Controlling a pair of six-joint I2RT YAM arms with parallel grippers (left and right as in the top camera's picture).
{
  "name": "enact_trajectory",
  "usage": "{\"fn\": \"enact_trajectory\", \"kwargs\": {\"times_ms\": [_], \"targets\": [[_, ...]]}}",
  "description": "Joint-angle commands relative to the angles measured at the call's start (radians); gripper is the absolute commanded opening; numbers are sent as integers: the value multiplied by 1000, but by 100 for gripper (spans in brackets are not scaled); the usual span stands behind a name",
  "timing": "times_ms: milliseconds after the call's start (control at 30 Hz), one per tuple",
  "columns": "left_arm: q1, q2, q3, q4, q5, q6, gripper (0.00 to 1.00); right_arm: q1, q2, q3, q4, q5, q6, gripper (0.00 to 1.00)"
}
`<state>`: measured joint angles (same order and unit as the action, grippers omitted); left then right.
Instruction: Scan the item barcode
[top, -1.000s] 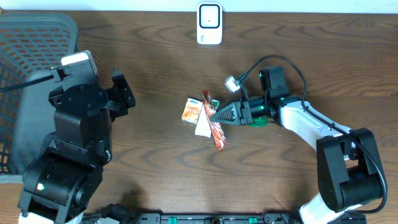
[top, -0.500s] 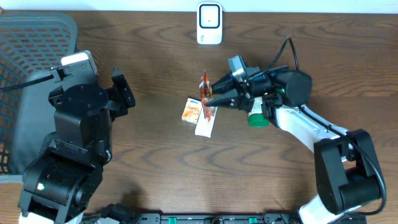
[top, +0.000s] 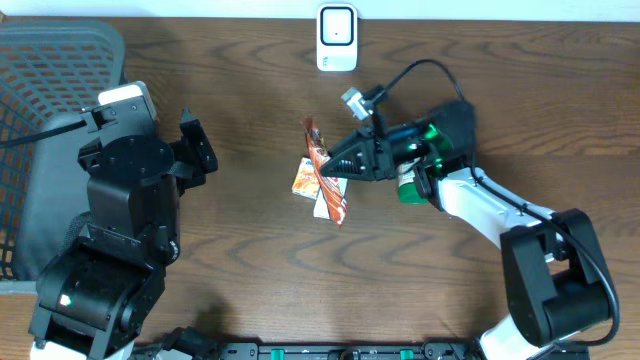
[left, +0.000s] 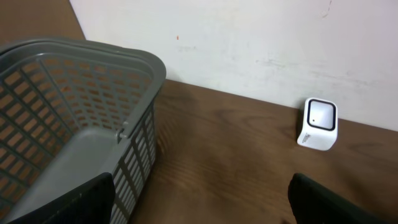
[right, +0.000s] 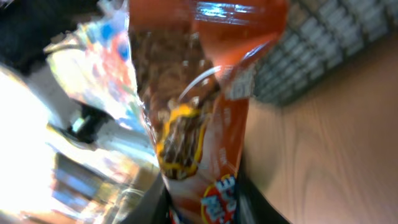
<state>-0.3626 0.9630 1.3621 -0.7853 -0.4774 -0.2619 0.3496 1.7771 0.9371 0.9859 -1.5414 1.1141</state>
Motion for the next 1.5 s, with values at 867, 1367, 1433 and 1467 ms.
{"fn": "enact_trajectory", "kwargs": {"times_ms": [867,1367,1433,1467], "targets": [[2,-3,-10,0,-10,-5,89,-43,317,-23,-780,322,156,42],[2,-3,-10,0,-10,-5,89,-72,213,-23,-680,333,11,97],[2,-3,-10,0,-10,-5,89,-69,160,-23,-684,340,-20,99],[2,-3,-10,0,-10,-5,89,-66,132,-23,-692,346,-35,99]]}}
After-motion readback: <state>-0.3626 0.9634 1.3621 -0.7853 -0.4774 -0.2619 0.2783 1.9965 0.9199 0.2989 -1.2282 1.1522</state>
